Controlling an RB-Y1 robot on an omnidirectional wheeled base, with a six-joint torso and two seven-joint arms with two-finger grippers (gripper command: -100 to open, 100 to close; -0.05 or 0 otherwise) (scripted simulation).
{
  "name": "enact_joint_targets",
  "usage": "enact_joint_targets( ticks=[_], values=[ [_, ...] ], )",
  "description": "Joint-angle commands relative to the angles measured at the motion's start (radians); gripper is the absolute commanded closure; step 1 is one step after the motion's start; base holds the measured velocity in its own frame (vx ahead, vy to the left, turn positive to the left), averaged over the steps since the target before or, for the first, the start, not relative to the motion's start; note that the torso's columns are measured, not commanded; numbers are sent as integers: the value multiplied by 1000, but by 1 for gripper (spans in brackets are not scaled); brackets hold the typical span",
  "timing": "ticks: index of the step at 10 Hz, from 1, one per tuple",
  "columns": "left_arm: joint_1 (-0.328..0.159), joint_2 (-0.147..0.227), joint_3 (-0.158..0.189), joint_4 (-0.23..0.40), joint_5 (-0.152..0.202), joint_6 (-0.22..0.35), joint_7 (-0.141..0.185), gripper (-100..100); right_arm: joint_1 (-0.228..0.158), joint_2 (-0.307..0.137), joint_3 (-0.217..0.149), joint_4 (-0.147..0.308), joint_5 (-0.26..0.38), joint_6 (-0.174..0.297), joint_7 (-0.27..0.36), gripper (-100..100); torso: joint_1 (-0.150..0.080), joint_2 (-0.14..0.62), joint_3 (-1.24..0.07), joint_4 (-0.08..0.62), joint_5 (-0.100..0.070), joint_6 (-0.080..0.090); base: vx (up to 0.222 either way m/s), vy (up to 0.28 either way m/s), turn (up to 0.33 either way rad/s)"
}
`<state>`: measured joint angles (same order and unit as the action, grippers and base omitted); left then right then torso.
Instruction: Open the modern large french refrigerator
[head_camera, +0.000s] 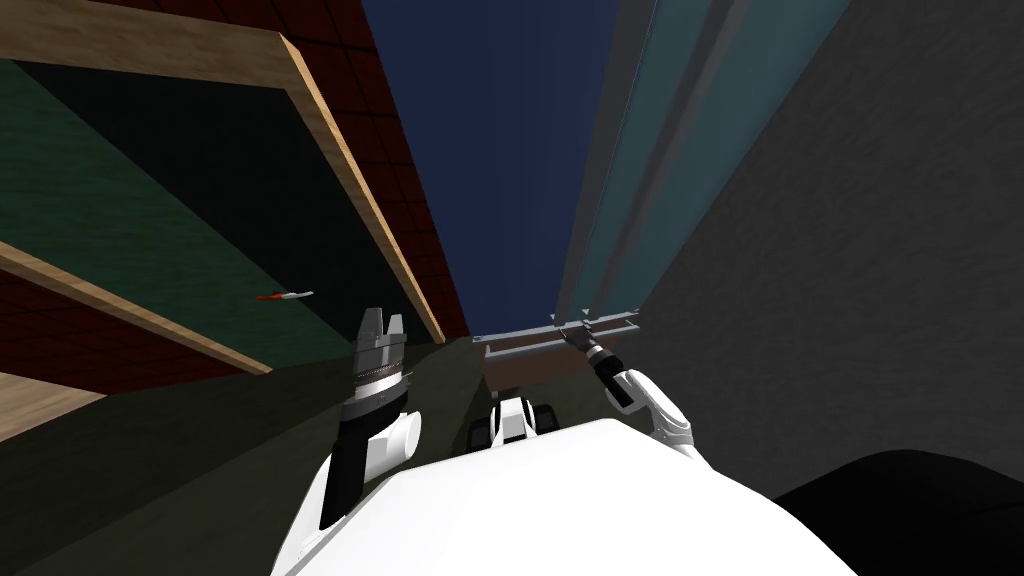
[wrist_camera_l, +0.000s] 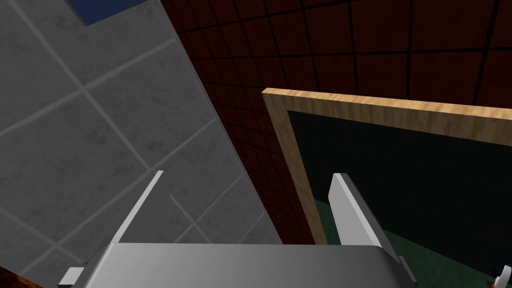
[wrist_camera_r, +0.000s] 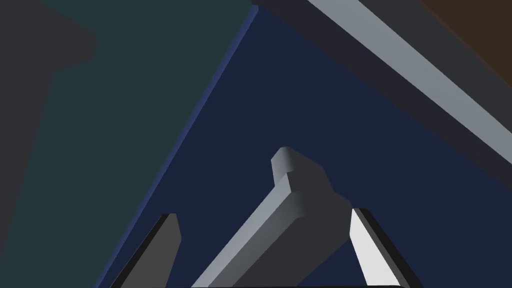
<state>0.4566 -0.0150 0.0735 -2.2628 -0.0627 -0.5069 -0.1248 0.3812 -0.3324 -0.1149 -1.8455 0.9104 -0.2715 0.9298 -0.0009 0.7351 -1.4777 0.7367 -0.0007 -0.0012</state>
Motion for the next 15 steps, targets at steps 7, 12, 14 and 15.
enact_joint_targets(
  ticks=[7, 12, 14, 15],
  values=[
    [0, 0, 0, 0, 0, 0, 0, 0, 1, -24, -32, 34, 67, 35, 85, 100, 0, 4, 2, 1, 0, 1, 6, 57, -32],
    [0, 0, 0, 0, 0, 0, 0, 0, 23, 1, -70, 15, 67, 96, 88, 100, 4, 3, 2, 2, 2, 0, -92, 216, -123],
    [0, 0, 0, 0, 0, 0, 0, 0, 34, 13, -88, 6, 68, 126, 89, 100, -1, 2, 1, 1, 0, 1, -124, 221, -133],
    [0, 0, 0, 0, 0, 0, 0, 0, 39, 19, -98, 1, 68, 142, 90, 100, 0, 4, 2, 2, 0, 1, -143, 219, -143]
  ],
)
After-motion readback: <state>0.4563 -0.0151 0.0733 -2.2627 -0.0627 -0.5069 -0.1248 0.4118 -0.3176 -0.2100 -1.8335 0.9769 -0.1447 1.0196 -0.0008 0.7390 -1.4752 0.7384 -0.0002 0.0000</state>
